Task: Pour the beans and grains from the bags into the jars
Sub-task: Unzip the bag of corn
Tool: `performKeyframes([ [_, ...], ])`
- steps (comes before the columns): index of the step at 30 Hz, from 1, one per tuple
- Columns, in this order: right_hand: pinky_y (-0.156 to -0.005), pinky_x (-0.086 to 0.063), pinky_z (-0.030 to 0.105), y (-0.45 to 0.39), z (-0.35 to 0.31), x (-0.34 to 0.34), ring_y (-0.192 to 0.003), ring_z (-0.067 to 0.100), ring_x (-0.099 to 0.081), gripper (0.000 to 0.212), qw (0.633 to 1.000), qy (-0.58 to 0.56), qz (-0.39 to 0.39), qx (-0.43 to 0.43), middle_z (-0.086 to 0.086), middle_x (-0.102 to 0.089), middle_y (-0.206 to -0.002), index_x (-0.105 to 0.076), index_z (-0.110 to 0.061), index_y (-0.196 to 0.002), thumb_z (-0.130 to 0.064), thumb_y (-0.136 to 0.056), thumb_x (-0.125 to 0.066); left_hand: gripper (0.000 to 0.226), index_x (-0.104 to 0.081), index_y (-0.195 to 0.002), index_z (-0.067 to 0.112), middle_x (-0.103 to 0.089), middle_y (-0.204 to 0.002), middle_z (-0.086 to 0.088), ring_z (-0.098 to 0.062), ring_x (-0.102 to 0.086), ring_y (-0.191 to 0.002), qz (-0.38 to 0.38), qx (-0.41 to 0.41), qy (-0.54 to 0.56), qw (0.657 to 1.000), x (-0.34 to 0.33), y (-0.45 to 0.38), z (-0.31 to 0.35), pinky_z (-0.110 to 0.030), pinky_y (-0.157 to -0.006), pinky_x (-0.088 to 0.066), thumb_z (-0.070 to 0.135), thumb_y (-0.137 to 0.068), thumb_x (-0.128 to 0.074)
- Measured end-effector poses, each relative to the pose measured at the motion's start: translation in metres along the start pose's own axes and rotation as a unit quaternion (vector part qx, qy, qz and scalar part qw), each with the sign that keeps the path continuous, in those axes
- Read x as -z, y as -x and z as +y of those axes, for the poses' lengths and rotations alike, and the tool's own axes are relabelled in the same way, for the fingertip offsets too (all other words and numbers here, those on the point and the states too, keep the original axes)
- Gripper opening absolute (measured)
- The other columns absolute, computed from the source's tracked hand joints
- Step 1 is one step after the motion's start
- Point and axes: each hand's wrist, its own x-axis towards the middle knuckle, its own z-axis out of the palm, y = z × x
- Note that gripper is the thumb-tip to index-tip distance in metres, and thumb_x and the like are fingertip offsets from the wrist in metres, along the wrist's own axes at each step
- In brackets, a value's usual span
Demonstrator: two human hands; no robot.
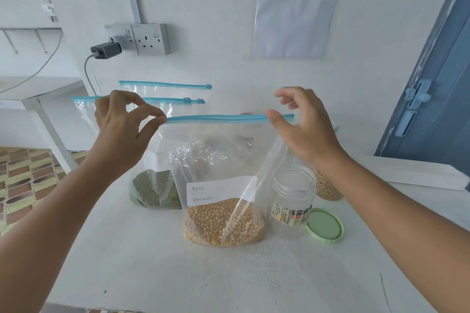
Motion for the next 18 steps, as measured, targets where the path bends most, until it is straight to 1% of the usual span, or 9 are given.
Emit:
performKeyframes([
  [2,-0.099,-0.045,0.034,-0.014,-0.019,-0.003,-0.104,0.016,-0.057,0.035,0.99,0.1,-0.072,0.069,-0.008,-0.061,-0.111,-0.065,-0.027,-0.125,-0.043,-0.094,-0.069,0.02,-0.077,-0.111,0.021,-0.047,-0.126,-0.015,-0.044,-0.036,-0.127,-0.001,-0.001,0.0,1.0,-0.002,0.0,0.002,-0.05,-0.113,-0.023,0.032,-0.101,-0.064],
  [4,-0.1,-0.045,0.038,-0.027,-0.037,-0.01,-0.107,0.015,-0.059,0.037,0.963,0.185,-0.185,0.063,-0.009,-0.064,-0.117,-0.065,-0.03,-0.129,-0.048,-0.097,-0.063,0.019,-0.077,-0.111,0.022,-0.046,-0.127,-0.014,-0.042,-0.036,-0.127,0.002,0.002,0.005,1.0,-0.002,0.0,0.004,-0.049,-0.113,-0.023,0.033,-0.101,-0.064],
  [6,-0.096,-0.05,0.039,-0.034,-0.047,-0.018,-0.104,0.016,-0.063,0.028,0.943,0.196,-0.269,0.03,-0.011,-0.068,-0.111,-0.069,-0.033,-0.12,-0.047,-0.099,-0.06,0.02,-0.077,-0.111,0.022,-0.045,-0.128,-0.015,-0.041,-0.036,-0.126,0.012,0.014,0.013,1.0,0.0,0.003,0.009,-0.051,-0.113,-0.025,0.034,-0.101,-0.065],
  [8,-0.084,-0.056,0.04,-0.035,-0.05,-0.025,-0.09,0.018,-0.065,0.016,0.941,0.179,-0.288,0.023,-0.011,-0.068,-0.091,-0.073,-0.03,-0.102,-0.04,-0.099,-0.061,0.023,-0.075,-0.118,0.024,-0.043,-0.13,-0.016,-0.041,-0.036,-0.125,0.025,0.038,0.026,0.999,0.004,0.009,0.02,-0.05,-0.113,-0.027,0.036,-0.099,-0.067],
  [10,-0.079,-0.057,0.04,-0.033,-0.05,-0.028,-0.082,0.017,-0.064,0.014,0.944,0.17,-0.28,0.029,-0.01,-0.066,-0.081,-0.074,-0.029,-0.094,-0.036,-0.098,-0.063,0.029,-0.07,-0.124,0.027,-0.044,-0.127,-0.014,-0.038,-0.038,-0.121,0.047,0.073,0.051,0.995,0.01,0.022,0.038,-0.05,-0.112,-0.033,0.039,-0.097,-0.069],
  [11,-0.079,-0.057,0.039,-0.032,-0.051,-0.028,-0.08,0.015,-0.064,0.013,0.948,0.157,-0.275,0.028,-0.01,-0.067,-0.08,-0.075,-0.029,-0.093,-0.035,-0.097,-0.065,0.029,-0.07,-0.121,0.026,-0.048,-0.121,-0.009,-0.033,-0.043,-0.116,0.052,0.085,0.07,0.993,0.013,0.03,0.05,-0.048,-0.106,-0.038,0.042,-0.096,-0.069],
  [13,-0.078,-0.058,0.037,-0.031,-0.054,-0.028,-0.078,0.014,-0.066,0.012,0.953,0.126,-0.275,0.018,-0.009,-0.069,-0.076,-0.077,-0.027,-0.088,-0.035,-0.094,-0.07,0.027,-0.073,-0.103,0.027,-0.061,-0.093,0.008,-0.015,-0.053,-0.09,0.005,0.122,0.158,0.98,0.019,0.045,0.078,-0.038,-0.081,-0.046,0.051,-0.094,-0.065],
  [15,-0.071,-0.056,0.032,-0.031,-0.058,-0.028,-0.071,0.012,-0.07,0.014,0.954,0.096,-0.285,0.001,-0.009,-0.068,-0.065,-0.075,-0.025,-0.08,-0.034,-0.089,-0.076,0.034,-0.078,-0.086,0.028,-0.062,-0.068,0.012,-0.007,-0.048,-0.062,-0.091,0.22,0.315,0.919,0.017,0.053,0.103,-0.031,-0.064,-0.04,0.057,-0.092,-0.062],
  [18,-0.063,-0.049,0.026,-0.031,-0.067,-0.027,-0.06,0.009,-0.073,0.024,0.954,0.035,-0.296,-0.037,-0.007,-0.067,-0.061,-0.069,-0.016,-0.074,-0.032,-0.085,-0.084,0.041,-0.083,-0.09,0.025,-0.064,-0.07,0.004,-0.01,-0.044,-0.056,-0.127,0.384,0.455,0.794,0.01,0.048,0.123,-0.029,-0.064,-0.038,0.061,-0.092,-0.064],
])
